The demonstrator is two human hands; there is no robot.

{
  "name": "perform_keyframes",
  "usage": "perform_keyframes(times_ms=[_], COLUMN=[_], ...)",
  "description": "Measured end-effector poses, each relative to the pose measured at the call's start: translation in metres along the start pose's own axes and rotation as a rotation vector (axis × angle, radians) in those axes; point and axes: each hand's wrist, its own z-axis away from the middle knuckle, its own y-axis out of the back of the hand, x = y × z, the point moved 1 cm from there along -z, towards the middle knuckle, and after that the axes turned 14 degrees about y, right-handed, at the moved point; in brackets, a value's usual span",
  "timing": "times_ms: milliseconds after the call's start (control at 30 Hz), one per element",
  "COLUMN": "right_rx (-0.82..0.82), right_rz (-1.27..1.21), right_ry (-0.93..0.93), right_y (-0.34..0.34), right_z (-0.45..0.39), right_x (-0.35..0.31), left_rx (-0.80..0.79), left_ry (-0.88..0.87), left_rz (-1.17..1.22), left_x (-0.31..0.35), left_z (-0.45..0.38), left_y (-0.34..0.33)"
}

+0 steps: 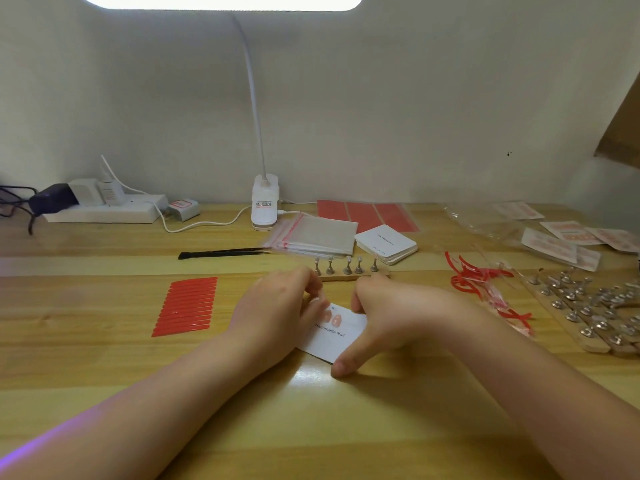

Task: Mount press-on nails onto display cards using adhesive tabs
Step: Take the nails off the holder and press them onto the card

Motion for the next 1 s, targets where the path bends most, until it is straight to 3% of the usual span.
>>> perform_keyframes(times_ms=[167,300,567,767,900,1000], right_rx=[0.057,0.127,0.346,0.646,0.761,0.791], right_rz=[-0.081,-0.160,-0.351,-0.826,-1.037,-1.096], right_ry=[0.017,0.062,0.170,0.332,0.328,0.341], right_y=[0.003,0.002,0.003,0.010,0.013,0.016], right_z=[-0.001,-0.002,-0.005,-0.004,-0.001,0.002], right_x=[0.005,0.011,0.006,-0.004,-0.007,-0.009], left_rx=[-0.080,-0.111,0.111,0.333,0.355,0.427], left_ry=[0.032,0.140,0.225,0.167,0.093,-0.037], left_rz=[0.062,0.302,0.594,0.758,0.711,0.544], left_x=[-0.003,-0.006,-0.011,-0.005,0.001,0.006], left_z=[-0.003,-0.008,-0.013,-0.014,-0.012,-0.010], left_y=[0.001,0.004,0.019,0.033,0.039,0.046])
